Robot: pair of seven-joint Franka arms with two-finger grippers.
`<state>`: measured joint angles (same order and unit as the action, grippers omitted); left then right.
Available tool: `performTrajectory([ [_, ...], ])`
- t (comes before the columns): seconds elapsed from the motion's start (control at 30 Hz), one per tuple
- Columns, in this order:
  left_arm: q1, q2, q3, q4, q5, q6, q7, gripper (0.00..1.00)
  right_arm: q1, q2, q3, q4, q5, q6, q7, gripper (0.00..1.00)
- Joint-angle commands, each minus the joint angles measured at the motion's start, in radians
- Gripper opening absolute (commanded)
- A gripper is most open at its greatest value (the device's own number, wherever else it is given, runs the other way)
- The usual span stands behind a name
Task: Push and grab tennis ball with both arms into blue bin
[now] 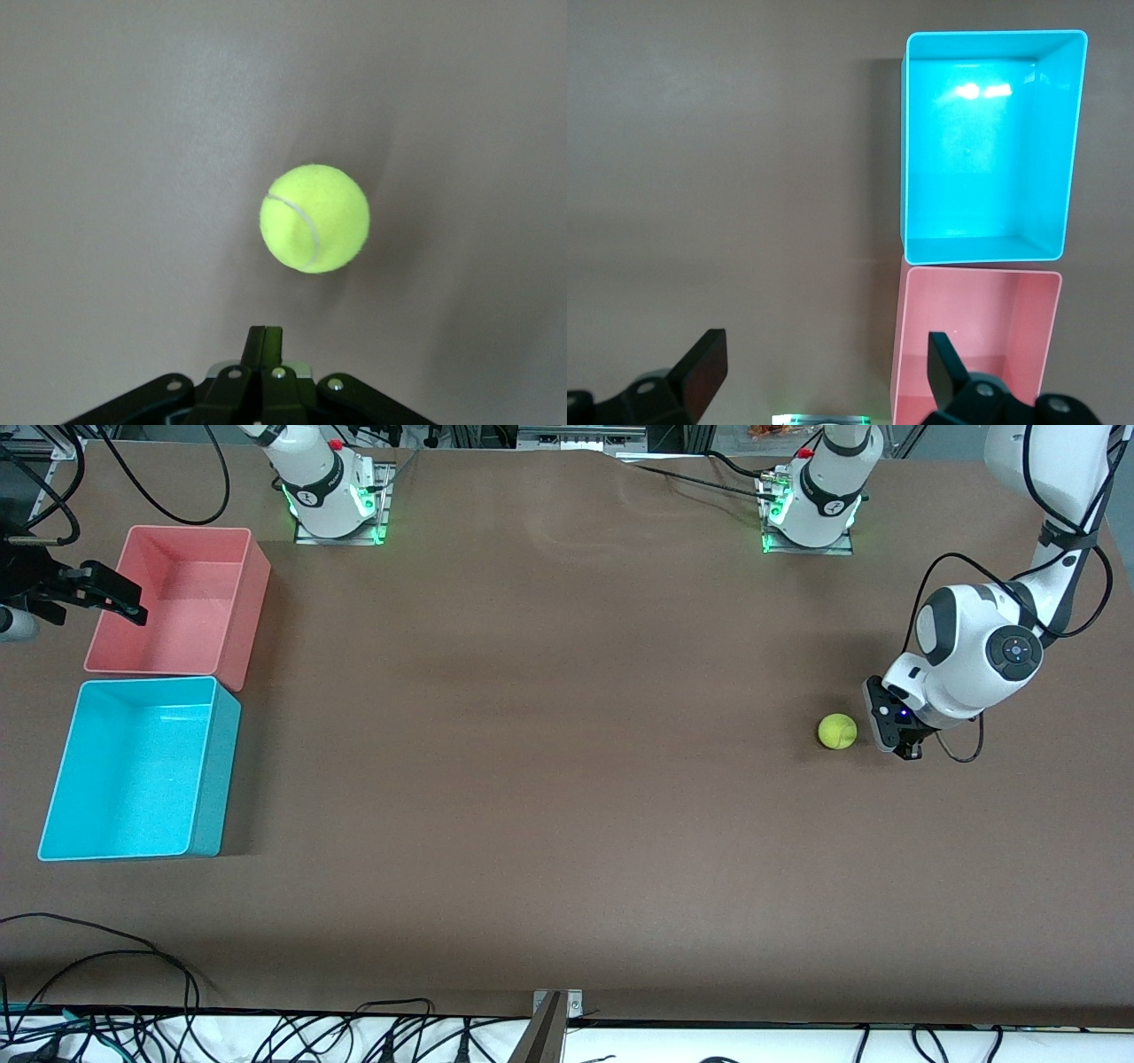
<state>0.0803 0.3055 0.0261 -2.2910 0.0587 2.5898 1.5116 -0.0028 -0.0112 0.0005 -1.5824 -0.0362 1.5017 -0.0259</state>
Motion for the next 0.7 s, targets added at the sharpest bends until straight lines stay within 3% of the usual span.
performTrajectory([
  [0.0,0.007,0.009,-0.008,0.005,0.010,0.007,0.030,0.00,-0.002,-0.010,0.004,0.005,0.015,-0.015,0.004,1.00],
  [0.67,0.009,0.052,-0.014,-0.002,0.003,0.024,0.029,0.00,-0.002,-0.010,0.003,0.005,0.015,-0.014,0.001,1.00],
])
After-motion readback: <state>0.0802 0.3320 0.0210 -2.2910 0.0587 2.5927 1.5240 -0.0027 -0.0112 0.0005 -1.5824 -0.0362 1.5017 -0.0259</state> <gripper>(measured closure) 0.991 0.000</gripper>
